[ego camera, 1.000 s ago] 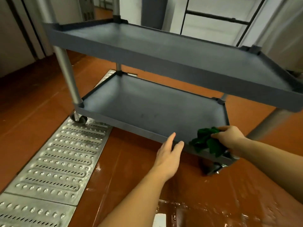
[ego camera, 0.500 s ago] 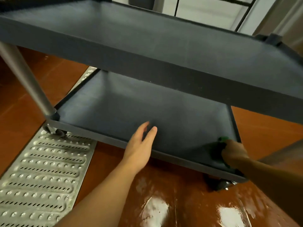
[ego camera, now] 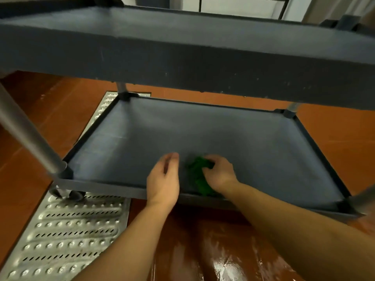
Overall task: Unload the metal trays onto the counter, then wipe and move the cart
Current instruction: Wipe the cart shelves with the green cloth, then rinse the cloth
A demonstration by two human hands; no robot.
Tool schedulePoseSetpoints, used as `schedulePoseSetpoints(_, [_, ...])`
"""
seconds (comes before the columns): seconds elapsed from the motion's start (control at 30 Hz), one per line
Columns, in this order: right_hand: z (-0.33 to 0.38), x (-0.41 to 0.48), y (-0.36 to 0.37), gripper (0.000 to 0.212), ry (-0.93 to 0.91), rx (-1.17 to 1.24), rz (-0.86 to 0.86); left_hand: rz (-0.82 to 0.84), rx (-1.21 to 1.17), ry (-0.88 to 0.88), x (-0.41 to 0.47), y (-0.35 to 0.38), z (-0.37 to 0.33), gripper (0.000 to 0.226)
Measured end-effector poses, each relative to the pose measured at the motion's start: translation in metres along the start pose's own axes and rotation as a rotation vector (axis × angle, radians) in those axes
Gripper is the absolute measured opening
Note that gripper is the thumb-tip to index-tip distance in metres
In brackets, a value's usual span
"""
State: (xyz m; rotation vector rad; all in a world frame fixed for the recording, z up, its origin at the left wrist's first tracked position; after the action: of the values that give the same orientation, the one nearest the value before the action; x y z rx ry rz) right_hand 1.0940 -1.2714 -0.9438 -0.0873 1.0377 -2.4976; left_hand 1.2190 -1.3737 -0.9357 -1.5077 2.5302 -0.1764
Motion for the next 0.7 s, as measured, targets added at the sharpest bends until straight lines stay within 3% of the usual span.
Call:
schedulePoseSetpoints(0.1, [-0.026,0.018,-0.029,0.031,0.139,-0.015,-0.039,0.008,-0.044,-0.020,0.020,0.007,0.004,0.038])
schedulePoseSetpoints(0.23, [-0.041,0.033,-0.070,0.034,0.099,-0.091,-0.246,0.091,-0.140,-0.030,0.032,0.026,0.002,0.040])
schedulePoseSetpoints(0.33, [-0.048,0.028,-0.040,0.055,0.152,-0.050,-0.153,0.158,-0.177,-0.071,0.038,0.035,0.003,0.040])
schedulePoseSetpoints(0.47, [-0.057,0.025,0.006,0.089,0.169,-0.358,-0.139,0.210,-0.185,-0.054,0.045,0.042,0.005,0.042])
schedulePoseSetpoints(0.7, [-0.069,0.037,0.003,0.075,0.136,-0.473,-0.161,0.216,-0.186,-0.058,0.059,0.029,0.019,0.038])
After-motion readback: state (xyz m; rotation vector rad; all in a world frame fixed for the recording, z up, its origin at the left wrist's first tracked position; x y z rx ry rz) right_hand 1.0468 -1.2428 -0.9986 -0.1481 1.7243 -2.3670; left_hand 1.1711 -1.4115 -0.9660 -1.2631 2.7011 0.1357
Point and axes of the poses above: each hand's wrist, its own x-axis towards the middle knuckle, its own y-axis out of the palm, z = x × y, the point moved 4 cm from there along x, towards the middle knuckle, and after that the axes turned 8 degrees about -z, right-handed, at the moved point
